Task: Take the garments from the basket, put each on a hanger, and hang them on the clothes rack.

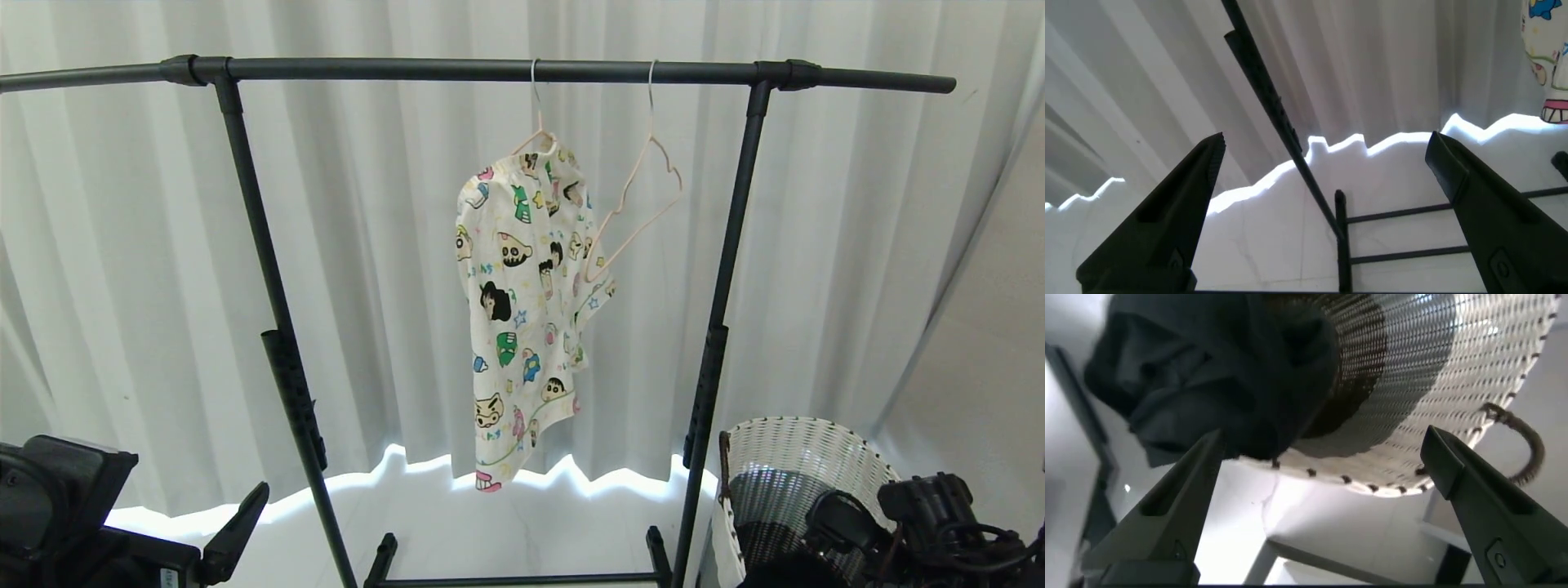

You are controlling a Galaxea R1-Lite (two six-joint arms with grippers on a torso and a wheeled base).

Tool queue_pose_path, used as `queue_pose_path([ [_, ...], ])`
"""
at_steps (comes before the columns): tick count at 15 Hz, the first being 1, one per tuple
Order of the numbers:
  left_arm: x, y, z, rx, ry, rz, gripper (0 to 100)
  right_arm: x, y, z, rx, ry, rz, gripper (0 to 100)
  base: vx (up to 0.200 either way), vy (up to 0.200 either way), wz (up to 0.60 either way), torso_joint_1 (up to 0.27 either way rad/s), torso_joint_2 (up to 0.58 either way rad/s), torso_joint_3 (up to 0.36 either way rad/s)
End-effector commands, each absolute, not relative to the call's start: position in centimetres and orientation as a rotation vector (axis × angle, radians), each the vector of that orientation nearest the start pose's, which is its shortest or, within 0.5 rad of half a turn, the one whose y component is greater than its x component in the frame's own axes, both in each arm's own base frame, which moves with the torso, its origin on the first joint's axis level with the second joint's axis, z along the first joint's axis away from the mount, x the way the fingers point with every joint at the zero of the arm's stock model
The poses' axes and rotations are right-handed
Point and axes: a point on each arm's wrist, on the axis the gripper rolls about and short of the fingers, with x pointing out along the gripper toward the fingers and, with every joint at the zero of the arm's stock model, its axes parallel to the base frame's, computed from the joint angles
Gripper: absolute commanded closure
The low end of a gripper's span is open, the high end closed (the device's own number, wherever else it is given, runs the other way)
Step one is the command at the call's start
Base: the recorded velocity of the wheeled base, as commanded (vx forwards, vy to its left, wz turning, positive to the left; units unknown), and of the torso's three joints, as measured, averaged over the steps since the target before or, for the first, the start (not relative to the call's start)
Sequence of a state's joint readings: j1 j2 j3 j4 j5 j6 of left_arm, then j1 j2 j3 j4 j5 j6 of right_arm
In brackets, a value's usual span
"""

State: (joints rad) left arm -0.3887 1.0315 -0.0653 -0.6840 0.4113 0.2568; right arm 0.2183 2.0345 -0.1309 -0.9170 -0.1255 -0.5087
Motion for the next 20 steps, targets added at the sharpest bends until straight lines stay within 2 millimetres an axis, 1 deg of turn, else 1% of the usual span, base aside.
queue_pose_path([
  [1,9.9,-3.1,12.9,0.363,0.256,-0.011,0,21.7,3.6,-2.4,-0.648,0.964,0.314,0,0.000,0.000,0.00,0.000,0.00,0.000],
  [3,9.9,-3.1,12.9,0.368,0.257,-0.012,0,22.5,2.9,-3.2,-0.667,0.944,0.296,0,0.000,0.000,0.00,0.000,0.00,0.000],
  [4,9.9,-3.1,12.9,0.382,0.259,-0.016,0,23.0,2.3,-3.8,-0.691,0.924,0.282,0,0.000,0.000,0.00,0.000,0.00,0.000],
  [6,9.9,-3.1,12.8,0.391,0.261,-0.020,0,23.5,1.7,-4.4,-0.701,0.903,0.260,0,0.000,0.000,0.00,0.000,0.00,0.000],
  [11,9.9,-3.1,12.8,0.392,0.264,-0.020,0,23.8,1.6,-4.4,-0.698,0.884,0.252,0,0.000,0.000,0.00,0.000,0.00,0.000],
  [12,9.9,-3.1,12.8,0.393,0.263,-0.020,0,23.8,1.7,-4.3,-0.698,0.873,0.253,100,0.000,0.000,0.00,0.000,0.00,0.000],
  [14,9.9,-3.1,12.8,0.391,0.261,-0.020,0,23.8,1.8,-4.0,-0.698,0.843,0.248,100,0.000,0.000,0.00,0.000,0.00,0.000],
  [15,9.9,-3.1,12.8,0.391,0.263,-0.020,0,23.1,1.8,-3.2,-0.695,0.824,0.257,100,0.000,0.000,0.00,0.000,0.00,0.000],
  [16,9.9,-3.1,12.8,0.391,0.261,-0.020,0,22.4,1.7,-2.9,-0.686,0.829,0.277,100,0.000,0.000,0.00,0.000,0.00,0.000],
  [17,9.9,-3.1,12.8,0.391,0.261,-0.022,0,22.4,1.7,-2.6,-0.682,0.815,0.279,100,0.000,0.000,0.00,0.000,0.00,0.000],
  [20,9.8,-3.5,12.8,0.398,0.257,-0.057,0,23.4,1.8,-0.3,-0.669,0.695,0.253,100,0.000,0.000,0.00,0.000,0.00,0.000],
])
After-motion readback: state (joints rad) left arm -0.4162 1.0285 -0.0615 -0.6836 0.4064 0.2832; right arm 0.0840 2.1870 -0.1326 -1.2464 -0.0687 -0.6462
